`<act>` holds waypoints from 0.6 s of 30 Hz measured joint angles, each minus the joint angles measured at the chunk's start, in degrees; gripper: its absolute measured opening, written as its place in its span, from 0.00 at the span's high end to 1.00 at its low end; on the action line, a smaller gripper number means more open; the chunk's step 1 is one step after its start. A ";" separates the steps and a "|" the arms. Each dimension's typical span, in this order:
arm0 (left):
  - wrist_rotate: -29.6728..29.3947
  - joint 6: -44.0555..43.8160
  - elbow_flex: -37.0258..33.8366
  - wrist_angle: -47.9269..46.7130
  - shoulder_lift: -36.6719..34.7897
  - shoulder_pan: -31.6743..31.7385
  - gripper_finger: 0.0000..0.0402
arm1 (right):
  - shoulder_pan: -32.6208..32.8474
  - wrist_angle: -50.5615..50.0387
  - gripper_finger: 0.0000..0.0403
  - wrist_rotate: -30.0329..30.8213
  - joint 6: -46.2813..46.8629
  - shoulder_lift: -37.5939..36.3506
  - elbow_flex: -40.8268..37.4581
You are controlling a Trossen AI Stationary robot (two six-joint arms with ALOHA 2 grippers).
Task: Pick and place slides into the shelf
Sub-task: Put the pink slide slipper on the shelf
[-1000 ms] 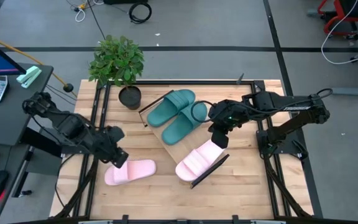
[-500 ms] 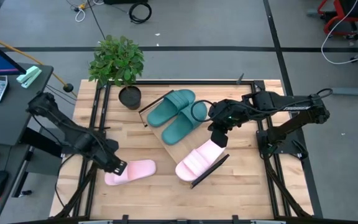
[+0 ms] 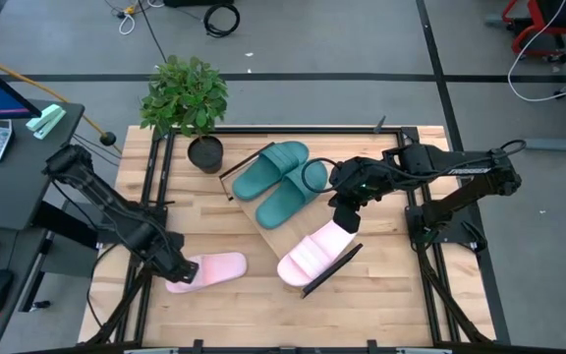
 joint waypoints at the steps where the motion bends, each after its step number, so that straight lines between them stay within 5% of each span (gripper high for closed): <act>1: -0.06 -0.42 -0.79 0.97 0.00 -0.15 0.68 | 0.00 0.00 0.91 0.00 0.00 0.00 0.00; 18: -2.99 -3.84 -10.97 17.12 -0.05 -0.19 0.48 | 0.00 0.01 0.91 -0.04 0.63 0.00 0.00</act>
